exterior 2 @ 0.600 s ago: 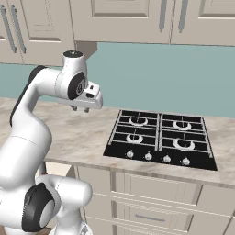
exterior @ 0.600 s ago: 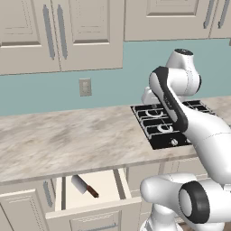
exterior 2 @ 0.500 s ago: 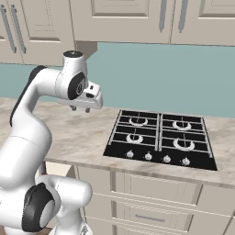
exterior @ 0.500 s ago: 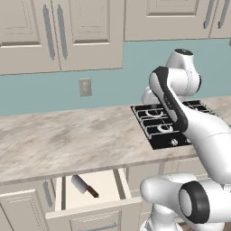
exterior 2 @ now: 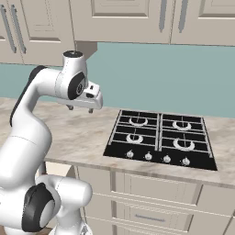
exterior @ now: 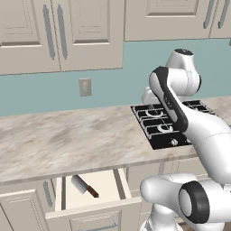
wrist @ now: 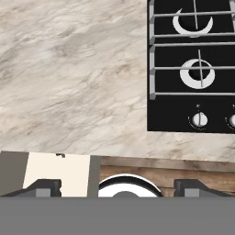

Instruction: Pick up the knife from the drawer and place it on the cutting board. Then place the meat from the plate to the cutting board.

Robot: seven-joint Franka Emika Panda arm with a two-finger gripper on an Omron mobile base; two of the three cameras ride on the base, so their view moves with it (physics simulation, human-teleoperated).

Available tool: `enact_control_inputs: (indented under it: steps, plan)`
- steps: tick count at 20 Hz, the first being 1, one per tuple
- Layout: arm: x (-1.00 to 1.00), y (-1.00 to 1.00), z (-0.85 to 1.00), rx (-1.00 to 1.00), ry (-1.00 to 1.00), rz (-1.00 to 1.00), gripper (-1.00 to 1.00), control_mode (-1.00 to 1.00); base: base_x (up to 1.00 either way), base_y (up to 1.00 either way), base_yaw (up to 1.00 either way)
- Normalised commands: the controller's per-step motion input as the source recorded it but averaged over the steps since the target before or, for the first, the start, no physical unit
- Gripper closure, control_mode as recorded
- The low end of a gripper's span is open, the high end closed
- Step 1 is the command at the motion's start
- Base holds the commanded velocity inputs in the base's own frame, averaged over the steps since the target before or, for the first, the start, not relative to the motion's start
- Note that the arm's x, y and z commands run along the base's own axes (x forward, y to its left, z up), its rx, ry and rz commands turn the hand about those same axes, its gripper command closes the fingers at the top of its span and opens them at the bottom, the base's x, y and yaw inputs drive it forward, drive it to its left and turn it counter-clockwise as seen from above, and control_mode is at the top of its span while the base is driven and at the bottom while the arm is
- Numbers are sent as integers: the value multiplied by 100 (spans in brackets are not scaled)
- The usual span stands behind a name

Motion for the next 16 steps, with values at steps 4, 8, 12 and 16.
enact_control_inputs:
  steps: [4,8,12,16]
  plan:
    - [0,0,0,0,0,0,-100,-100,0,0,0]
    - [0,0,0,0,0,0,-100,-100,0,0,0]
    - [0,0,0,0,0,0,-100,-100,0,0,0]
    - [0,0,0,0,0,0,-100,-100,0,0,0]
